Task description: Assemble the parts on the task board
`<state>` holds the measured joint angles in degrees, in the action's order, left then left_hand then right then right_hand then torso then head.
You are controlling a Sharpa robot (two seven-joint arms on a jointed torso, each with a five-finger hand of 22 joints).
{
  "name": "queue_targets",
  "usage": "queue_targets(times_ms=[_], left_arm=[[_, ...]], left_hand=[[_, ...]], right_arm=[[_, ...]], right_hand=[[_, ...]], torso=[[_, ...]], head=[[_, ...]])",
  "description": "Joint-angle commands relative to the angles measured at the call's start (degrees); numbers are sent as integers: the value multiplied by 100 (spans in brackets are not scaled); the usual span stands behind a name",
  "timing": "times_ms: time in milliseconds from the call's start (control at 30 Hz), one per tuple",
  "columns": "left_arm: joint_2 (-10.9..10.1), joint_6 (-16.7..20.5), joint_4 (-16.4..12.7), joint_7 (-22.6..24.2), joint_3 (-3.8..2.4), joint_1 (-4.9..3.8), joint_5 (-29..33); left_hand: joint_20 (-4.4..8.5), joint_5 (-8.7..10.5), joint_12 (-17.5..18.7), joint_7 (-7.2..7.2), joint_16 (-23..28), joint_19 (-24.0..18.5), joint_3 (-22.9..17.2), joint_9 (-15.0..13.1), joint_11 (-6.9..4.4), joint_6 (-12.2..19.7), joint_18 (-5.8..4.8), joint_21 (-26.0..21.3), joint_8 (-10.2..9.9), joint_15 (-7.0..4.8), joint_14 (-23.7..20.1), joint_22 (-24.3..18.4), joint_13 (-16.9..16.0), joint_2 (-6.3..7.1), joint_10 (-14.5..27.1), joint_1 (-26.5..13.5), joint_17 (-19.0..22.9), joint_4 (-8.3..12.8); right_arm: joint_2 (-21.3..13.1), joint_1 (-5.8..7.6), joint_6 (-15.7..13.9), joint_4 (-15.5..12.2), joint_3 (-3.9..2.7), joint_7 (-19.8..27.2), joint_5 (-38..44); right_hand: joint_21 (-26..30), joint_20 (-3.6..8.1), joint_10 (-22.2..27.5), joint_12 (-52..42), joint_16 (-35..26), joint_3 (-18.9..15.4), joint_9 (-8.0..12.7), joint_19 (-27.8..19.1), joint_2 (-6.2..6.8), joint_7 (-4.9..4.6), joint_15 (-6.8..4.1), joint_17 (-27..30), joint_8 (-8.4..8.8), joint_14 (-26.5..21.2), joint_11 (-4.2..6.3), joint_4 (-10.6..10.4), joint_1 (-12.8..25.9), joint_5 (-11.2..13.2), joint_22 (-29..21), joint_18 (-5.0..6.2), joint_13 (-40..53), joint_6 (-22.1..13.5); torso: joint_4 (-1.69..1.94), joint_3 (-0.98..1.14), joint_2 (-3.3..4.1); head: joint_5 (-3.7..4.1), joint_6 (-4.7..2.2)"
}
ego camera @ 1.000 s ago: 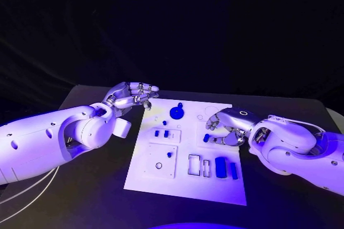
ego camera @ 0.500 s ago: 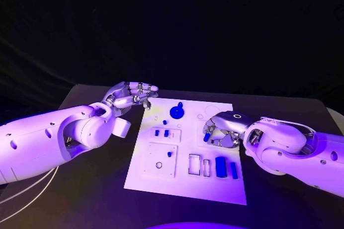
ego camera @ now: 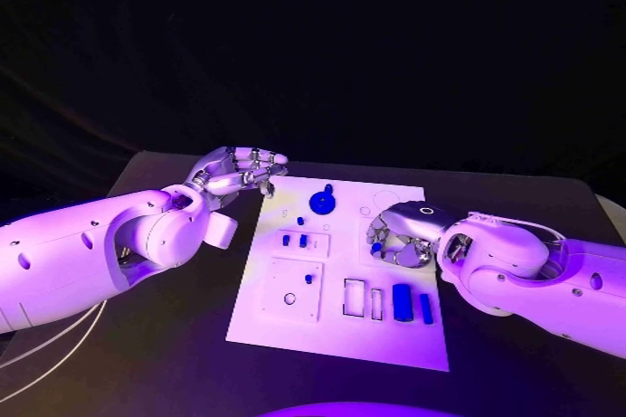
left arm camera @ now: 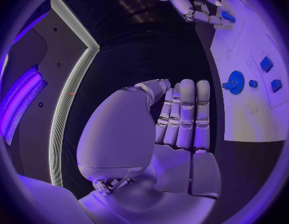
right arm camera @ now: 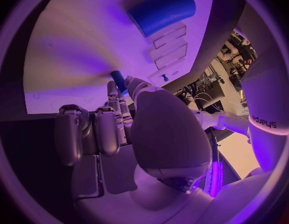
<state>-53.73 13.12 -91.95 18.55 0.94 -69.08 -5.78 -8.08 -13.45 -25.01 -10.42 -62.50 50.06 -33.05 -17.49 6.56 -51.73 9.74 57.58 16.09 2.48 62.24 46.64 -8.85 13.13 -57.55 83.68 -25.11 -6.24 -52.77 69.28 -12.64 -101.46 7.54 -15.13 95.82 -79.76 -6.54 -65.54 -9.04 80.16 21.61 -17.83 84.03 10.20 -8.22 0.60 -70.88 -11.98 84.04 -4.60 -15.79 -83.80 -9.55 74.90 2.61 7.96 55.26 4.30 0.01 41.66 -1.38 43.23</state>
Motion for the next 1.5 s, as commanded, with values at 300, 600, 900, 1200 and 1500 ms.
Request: queue_targets(times_ms=[300,600,900,1200,1500], left_arm=[[-4,-69,-25,4,-3,-6,25],[-2,-63,-13,2,-3,-6,25],[19,-61,13,7,-3,-5,25],[54,-69,37,14,-2,-4,25],[128,-72,89,21,0,-4,26]], left_hand=[[23,-28,-41,-15,24,-10,-8,-8,5,-11,84,-29,-16,-15,8,-7,-6,-20,42,-28,10,8],[23,-29,-43,-15,25,-10,-10,-8,5,-11,84,-30,-16,-16,8,-8,-6,-24,43,-30,11,7],[23,-30,-45,-14,26,-9,-13,-9,4,-12,84,-31,-16,-16,9,-8,-7,-27,44,-28,12,9],[23,-30,-45,-14,26,-9,-13,-9,4,-12,84,-31,-16,-16,9,-8,-7,-27,44,-28,12,9],[23,-30,-45,-14,26,-9,-13,-9,4,-12,84,-31,-16,-16,9,-8,-7,-27,44,-28,12,9]], right_arm=[[81,-23,-73,31,12,-110,331],[-48,-22,-406,-137,10,-134,417],[-247,59,-699,-460,-15,-105,363],[-211,136,-877,-821,-31,-27,193],[484,-61,-890,-801,-19,176,51]], right_hand=[[-119,109,-325,-75,51,446,-119,210,-144,84,-122,-35,-235,224,84,81,-170,297,1095,-55,33,395],[-174,144,-408,-67,51,676,-218,235,-183,121,-154,-30,-361,227,120,210,-192,288,1128,-67,56,494],[-193,150,-419,-51,51,740,-254,244,-130,117,-157,-27,-393,227,121,277,-185,289,1140,-72,60,492],[-202,152,-432,-42,50,785,-277,248,-97,109,-157,-26,-413,227,120,323,-176,280,1147,-74,64,490],[-172,153,-440,-26,51,849,-305,237,-81,99,-155,-24,-433,228,115,383,-165,245,1136,-68,68,480]], torso=[[1,2,-6],[-6,-1,-20],[-2,-3,-21],[-2,-6,-19],[-3,-13,-31]], head=[[1,16],[5,12],[23,-12],[8,-21],[-69,8]])
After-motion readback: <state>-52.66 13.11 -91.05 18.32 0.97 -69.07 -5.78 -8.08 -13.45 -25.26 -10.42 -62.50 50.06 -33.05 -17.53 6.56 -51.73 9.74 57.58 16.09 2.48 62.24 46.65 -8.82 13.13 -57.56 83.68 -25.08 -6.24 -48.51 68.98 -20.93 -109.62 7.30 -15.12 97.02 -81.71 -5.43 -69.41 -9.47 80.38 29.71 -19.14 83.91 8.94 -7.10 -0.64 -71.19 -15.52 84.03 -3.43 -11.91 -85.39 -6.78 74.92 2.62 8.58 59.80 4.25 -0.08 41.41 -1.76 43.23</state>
